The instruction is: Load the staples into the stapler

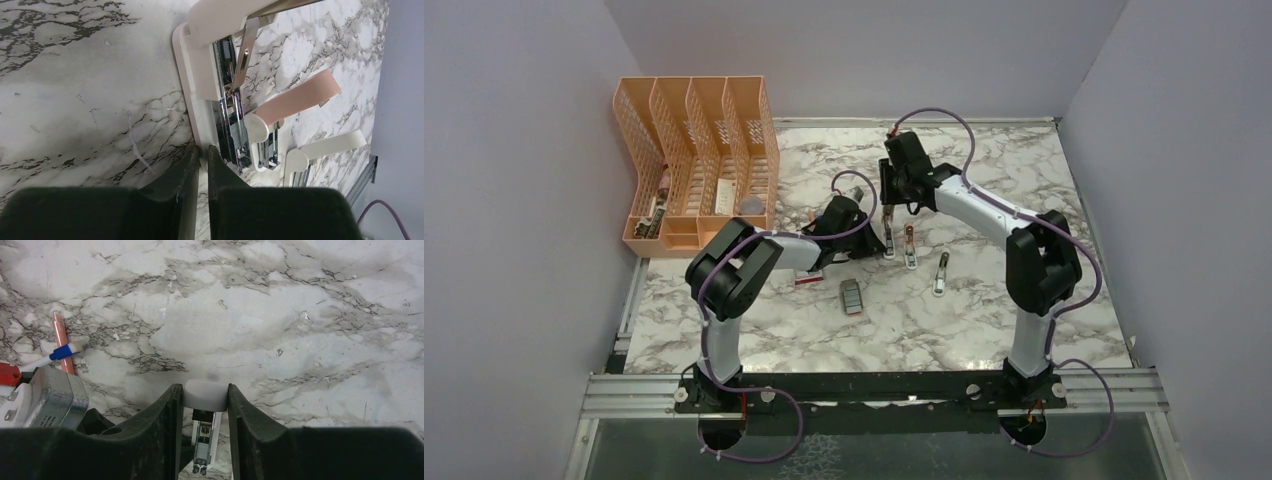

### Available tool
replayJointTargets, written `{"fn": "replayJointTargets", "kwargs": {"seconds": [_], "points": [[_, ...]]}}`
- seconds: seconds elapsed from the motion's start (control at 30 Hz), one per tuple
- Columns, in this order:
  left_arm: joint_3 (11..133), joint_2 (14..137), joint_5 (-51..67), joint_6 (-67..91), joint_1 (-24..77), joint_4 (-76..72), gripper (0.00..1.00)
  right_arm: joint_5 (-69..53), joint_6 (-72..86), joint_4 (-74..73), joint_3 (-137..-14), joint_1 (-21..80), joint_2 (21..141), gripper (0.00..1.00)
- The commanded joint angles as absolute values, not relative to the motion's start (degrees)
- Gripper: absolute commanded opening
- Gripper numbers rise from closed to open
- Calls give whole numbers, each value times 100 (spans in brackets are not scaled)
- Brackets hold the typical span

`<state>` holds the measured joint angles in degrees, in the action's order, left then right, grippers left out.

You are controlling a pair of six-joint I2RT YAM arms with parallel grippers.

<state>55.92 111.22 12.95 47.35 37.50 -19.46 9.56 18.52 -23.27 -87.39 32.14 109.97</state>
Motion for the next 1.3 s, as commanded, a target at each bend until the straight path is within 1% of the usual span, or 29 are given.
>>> {"fn": "replayJointTargets", "kwargs": {"seconds": [0.0, 0.33, 0.6, 0.9, 1.13, 1.27], "points": [[5642, 11356, 1327, 4664, 3737, -1945, 10, 737, 1995, -2464, -8417, 3308, 10672, 28], [5433, 11474, 1009, 4737, 3728, -1882, 5, 934, 2244, -2713, -7700, 3724, 10188, 27], [5388, 11534, 941, 4748, 3686, -1872, 5, 997, 2474, -2632, -7150, 3973, 9821, 26], [5329, 11315, 1079, 4828, 3649, -1872, 6, 960, 2699, -2158, -6652, 4110, 10195, 26], [5123, 10865, 1085, 4866, 3564, -1872, 10, 1140, 2777, -2046, -6716, 4156, 10544, 25], [4937, 10490, 930, 4908, 3503, -1837, 11, 1253, 2857, -2141, -6765, 4175, 10753, 24]]}}
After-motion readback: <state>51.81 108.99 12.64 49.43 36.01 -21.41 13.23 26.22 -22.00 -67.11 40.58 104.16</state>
